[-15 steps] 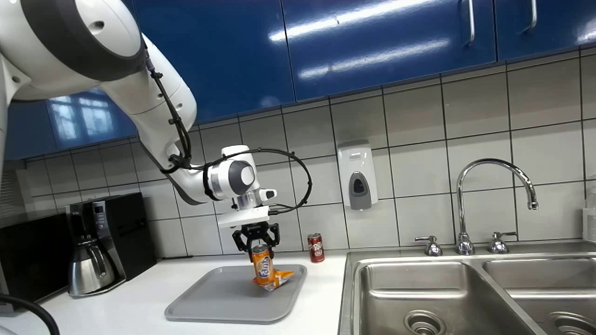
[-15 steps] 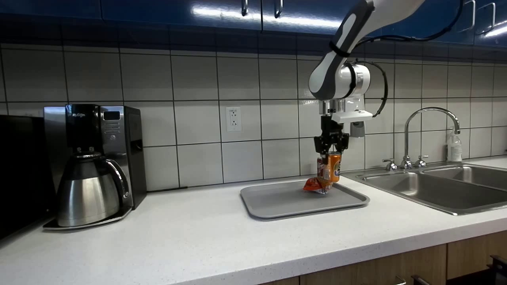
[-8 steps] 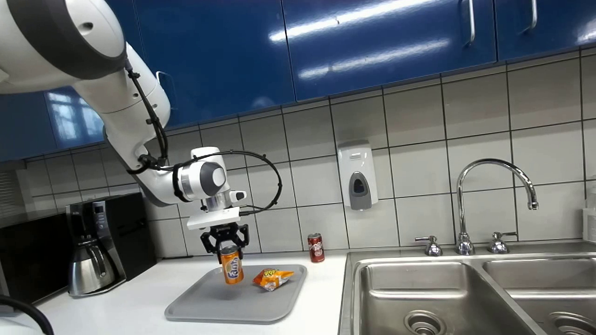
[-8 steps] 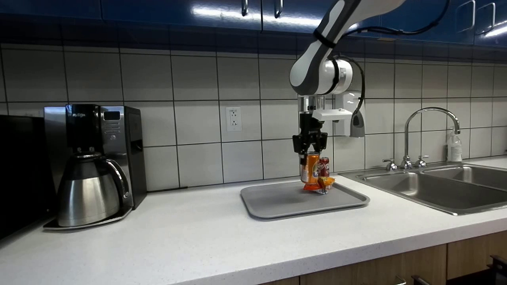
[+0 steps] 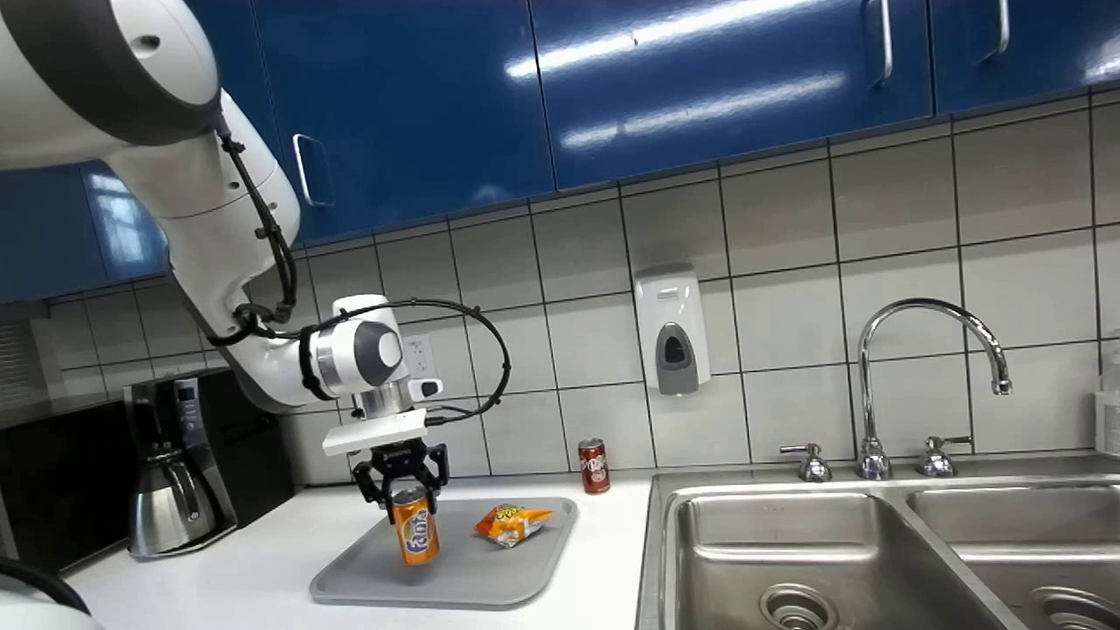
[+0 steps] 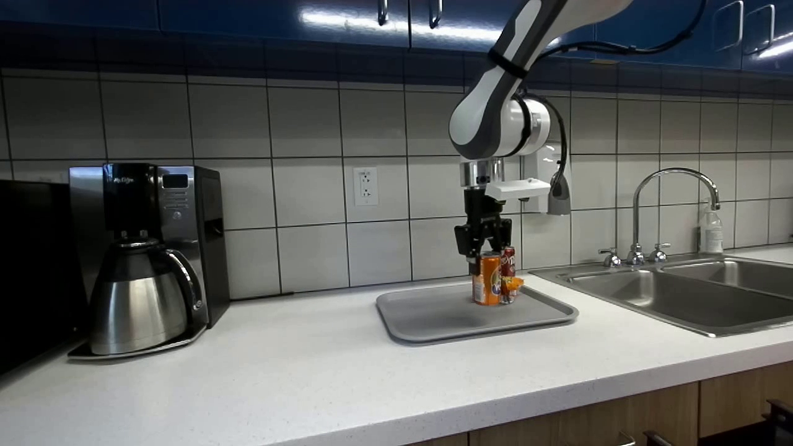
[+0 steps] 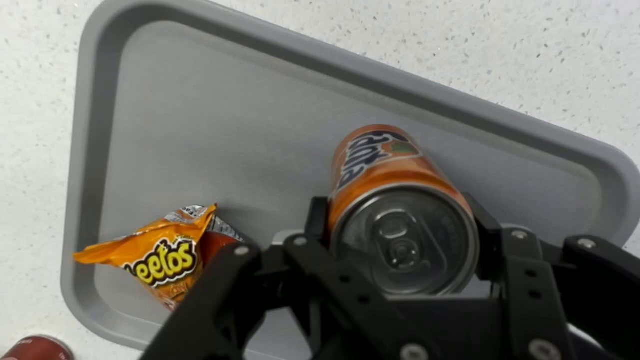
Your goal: Put the cans on the tray
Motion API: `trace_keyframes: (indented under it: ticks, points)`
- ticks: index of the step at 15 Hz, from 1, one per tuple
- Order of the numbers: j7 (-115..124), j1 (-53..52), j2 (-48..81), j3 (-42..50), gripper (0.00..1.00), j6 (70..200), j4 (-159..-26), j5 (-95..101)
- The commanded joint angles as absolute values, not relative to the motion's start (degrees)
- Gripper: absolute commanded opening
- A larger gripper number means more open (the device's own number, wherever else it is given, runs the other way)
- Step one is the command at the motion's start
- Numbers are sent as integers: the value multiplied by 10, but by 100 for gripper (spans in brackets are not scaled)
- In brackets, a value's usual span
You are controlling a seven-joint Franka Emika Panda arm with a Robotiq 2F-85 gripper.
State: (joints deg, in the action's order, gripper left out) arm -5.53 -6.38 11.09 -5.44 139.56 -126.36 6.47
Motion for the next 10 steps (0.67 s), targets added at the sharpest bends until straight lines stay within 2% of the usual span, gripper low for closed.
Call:
trace_keyframes:
  ticks: [1,10]
  points:
    - [-23,-68,88,-50,38,1389,-1281,85]
    - [-24,-66,101,-50,38,1402,-1292,83]
